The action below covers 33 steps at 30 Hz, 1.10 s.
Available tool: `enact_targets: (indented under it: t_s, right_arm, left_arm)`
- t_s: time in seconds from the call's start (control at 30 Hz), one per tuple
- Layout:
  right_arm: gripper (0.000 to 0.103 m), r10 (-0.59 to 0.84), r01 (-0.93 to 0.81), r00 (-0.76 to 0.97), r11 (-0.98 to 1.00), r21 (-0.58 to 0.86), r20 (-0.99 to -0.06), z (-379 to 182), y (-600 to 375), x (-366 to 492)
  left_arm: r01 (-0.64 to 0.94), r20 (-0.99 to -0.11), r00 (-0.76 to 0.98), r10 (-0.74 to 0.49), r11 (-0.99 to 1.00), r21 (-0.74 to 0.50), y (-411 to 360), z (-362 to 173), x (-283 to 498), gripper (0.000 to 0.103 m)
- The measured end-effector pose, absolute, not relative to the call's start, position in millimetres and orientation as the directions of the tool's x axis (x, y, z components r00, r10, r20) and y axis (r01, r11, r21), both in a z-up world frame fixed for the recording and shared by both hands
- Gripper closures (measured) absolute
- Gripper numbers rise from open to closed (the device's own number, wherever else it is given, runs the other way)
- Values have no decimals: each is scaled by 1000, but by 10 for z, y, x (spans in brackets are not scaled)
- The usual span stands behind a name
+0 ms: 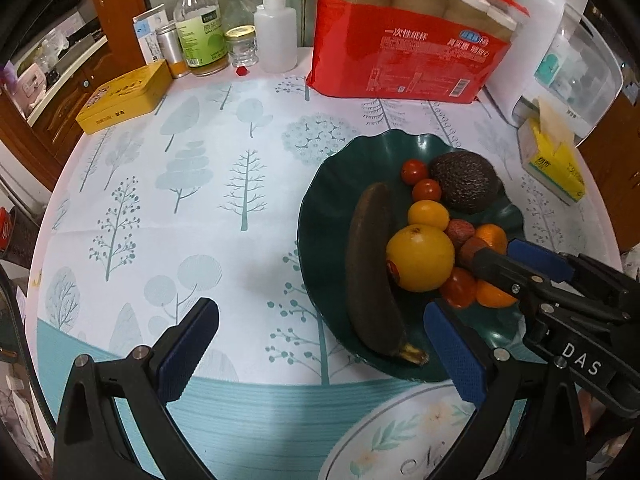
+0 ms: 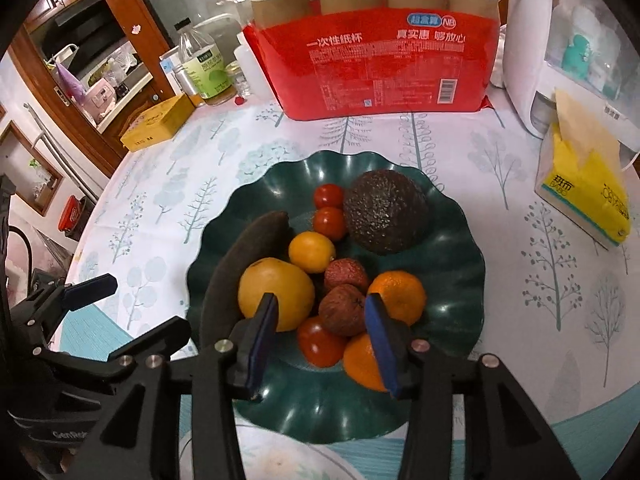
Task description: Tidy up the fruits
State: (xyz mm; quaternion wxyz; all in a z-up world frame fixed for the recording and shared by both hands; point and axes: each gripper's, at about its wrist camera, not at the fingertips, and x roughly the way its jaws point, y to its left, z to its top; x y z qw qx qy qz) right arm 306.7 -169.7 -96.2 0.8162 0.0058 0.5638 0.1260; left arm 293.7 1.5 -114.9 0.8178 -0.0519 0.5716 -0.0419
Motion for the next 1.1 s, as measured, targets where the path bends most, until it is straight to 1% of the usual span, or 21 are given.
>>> enact_targets:
  t_s: [0.4,0.63,0.83,0.93,1.03,1.1]
  right_arm:
    - [57,212,-189,396,971,147,-893,-404,-1672,2521]
    - [57,202,-191,439,973,129,-875,-33,-1656,2014]
    - [57,193,-176,453,976,125,-871,140,-1640,1512]
    - [57,179,-159,461,980,118,-869,178,-1624,1198]
    - [57,152,-140,477,985,96,-865,223,-1585,907]
    - [57,141,-134,487,987,86,-862,255,-1562,758]
  left_arm:
    - [37,-889,432,-155,987,-154,43,-513,2333,1]
    - [51,-868,471,-161,987,-156,81,-227,1847,1]
    - [67,-853,492,-174,985,-162,164,-41,1365,1]
    - [63,-846,510,-155,988,-143,206,20,1131,1]
    - [46,-834,541,-106,994,-97,248,80,835,1]
    - [36,-834,542,-103,994,-100,284,98,710,1]
